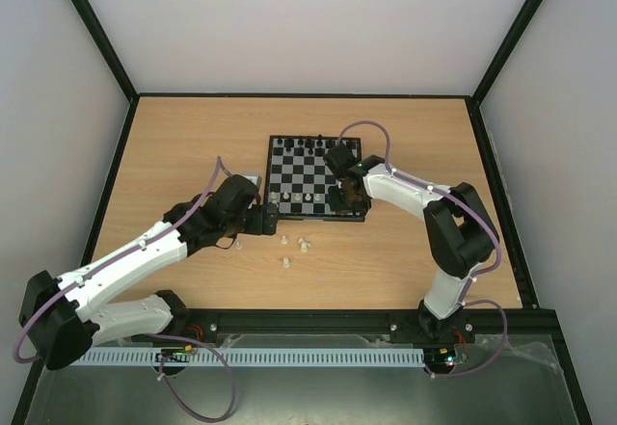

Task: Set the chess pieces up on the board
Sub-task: Place the chess piece on the chessboard, then pick up the chess piece at the center of the board.

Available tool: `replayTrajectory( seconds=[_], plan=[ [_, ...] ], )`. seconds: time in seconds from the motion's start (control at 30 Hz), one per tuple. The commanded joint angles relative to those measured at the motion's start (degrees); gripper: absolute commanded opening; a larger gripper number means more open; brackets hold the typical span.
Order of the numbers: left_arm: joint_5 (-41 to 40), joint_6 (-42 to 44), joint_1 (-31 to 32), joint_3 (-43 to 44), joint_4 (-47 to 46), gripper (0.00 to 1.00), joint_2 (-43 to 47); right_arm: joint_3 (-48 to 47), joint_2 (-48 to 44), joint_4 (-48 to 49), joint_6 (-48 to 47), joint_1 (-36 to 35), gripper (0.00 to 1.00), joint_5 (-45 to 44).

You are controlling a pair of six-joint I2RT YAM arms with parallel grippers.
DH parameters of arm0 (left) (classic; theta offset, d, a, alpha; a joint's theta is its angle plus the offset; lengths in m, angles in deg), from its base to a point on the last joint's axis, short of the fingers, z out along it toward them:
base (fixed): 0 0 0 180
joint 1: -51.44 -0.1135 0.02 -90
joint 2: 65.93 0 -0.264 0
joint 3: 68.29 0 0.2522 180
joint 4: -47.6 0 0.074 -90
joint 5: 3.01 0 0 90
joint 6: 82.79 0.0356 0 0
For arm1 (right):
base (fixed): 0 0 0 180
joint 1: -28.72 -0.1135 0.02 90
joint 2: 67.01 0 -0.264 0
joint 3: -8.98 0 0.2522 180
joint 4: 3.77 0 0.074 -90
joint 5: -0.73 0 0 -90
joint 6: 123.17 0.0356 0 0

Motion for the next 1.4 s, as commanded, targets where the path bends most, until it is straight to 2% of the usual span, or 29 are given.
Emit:
replayTrajectory(
  seconds=[0.0,0.4,0.73,0.97,1.13,1.23,1.37],
  plan=[
    [-1.16,0.13,-0.35,0.83,1.14,1.0,-0.6,-1.12,-2.68,-2.27,-0.48,0.18,0.23,0.8],
    [-3.77,-3.13,-0.35,-0.63,4.68,0.99,0.63,-2.51,-11.14,-4.02,-1.06,0.19,0.34,5.43],
    [-10.67,-16.95,-0.48,-2.29,11.78,0.99,-3.93,3.3,-18.53,-3.35,-1.38,0.09,0.35,8.39],
    [-9.64,-22.38,-0.48,-7.22,8.2,0.98,-6.19,7.5,-19.81,-0.67,-2.52,0.14,0.35,11.67],
    [-8.99,-23.76,-0.44,-8.39,5.56,0.61,-9.27,8.53,-21.07,0.17,-2.88,-0.24,0.34,13.78],
    [-8.8,-24.37,-0.16,-8.22,4.9,0.46,-11.49,8.5,-21.69,0.11,-3.07,-0.8,0.34,14.1],
    [-9.36,-24.96,0.23,-7.75,4.83,0.42,-13.53,8.75,-22.5,0.32,-3.15,-1.26,0.34,14.6]
  ],
)
